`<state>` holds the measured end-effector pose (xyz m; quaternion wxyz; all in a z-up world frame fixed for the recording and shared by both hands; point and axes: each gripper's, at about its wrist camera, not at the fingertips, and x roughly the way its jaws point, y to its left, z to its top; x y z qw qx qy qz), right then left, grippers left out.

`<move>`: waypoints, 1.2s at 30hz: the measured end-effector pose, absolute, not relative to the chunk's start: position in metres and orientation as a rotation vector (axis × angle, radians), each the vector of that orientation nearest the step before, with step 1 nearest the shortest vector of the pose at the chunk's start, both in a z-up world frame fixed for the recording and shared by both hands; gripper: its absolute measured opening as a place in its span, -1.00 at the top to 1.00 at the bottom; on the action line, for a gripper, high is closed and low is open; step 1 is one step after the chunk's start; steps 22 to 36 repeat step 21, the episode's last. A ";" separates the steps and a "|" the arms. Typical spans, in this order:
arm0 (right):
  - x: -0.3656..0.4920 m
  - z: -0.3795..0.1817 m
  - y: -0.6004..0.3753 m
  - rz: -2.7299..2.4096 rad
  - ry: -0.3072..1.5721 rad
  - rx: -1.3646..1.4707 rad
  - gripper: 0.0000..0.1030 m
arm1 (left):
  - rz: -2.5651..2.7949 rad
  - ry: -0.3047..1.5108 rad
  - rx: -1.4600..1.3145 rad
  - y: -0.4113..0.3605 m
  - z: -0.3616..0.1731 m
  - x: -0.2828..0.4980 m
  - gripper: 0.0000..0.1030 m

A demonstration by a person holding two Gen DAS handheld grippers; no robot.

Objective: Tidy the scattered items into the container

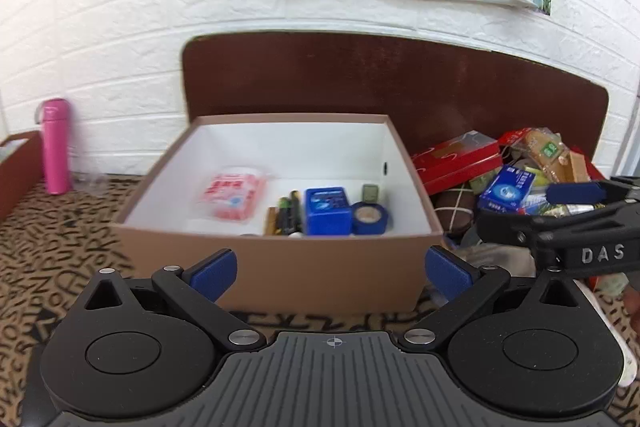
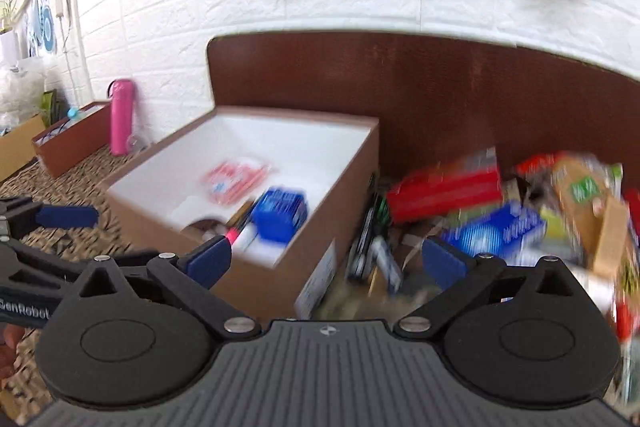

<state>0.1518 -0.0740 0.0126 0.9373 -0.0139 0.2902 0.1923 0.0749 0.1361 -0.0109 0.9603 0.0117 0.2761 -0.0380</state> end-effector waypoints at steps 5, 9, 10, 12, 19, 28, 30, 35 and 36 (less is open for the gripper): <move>0.121 0.006 -0.067 0.449 0.629 -0.059 -0.98 | 0.013 0.500 0.093 0.139 -0.003 0.041 -1.00; 0.105 0.009 -0.057 0.457 0.612 -0.109 -0.99 | 0.032 0.494 0.079 0.141 0.006 0.034 -1.00; 0.103 0.010 -0.056 0.458 0.609 -0.113 -0.99 | 0.026 0.497 0.066 0.141 0.007 0.034 -1.00; 0.100 0.011 -0.054 0.461 0.606 -0.117 -0.99 | 0.019 0.501 0.057 0.141 0.008 0.033 -1.00; 0.096 0.013 -0.052 0.448 0.607 -0.135 -0.99 | 0.029 0.492 0.042 0.142 0.007 0.028 -1.00; 0.095 0.013 -0.051 0.448 0.609 -0.137 -0.99 | 0.027 0.491 0.042 0.142 0.007 0.027 -1.00; 0.095 0.013 -0.051 0.448 0.609 -0.137 -0.99 | 0.027 0.491 0.042 0.142 0.007 0.027 -1.00; 0.095 0.013 -0.051 0.448 0.609 -0.137 -0.99 | 0.027 0.491 0.042 0.142 0.007 0.027 -1.00; 0.095 0.013 -0.051 0.448 0.609 -0.137 -0.99 | 0.027 0.491 0.042 0.142 0.007 0.027 -1.00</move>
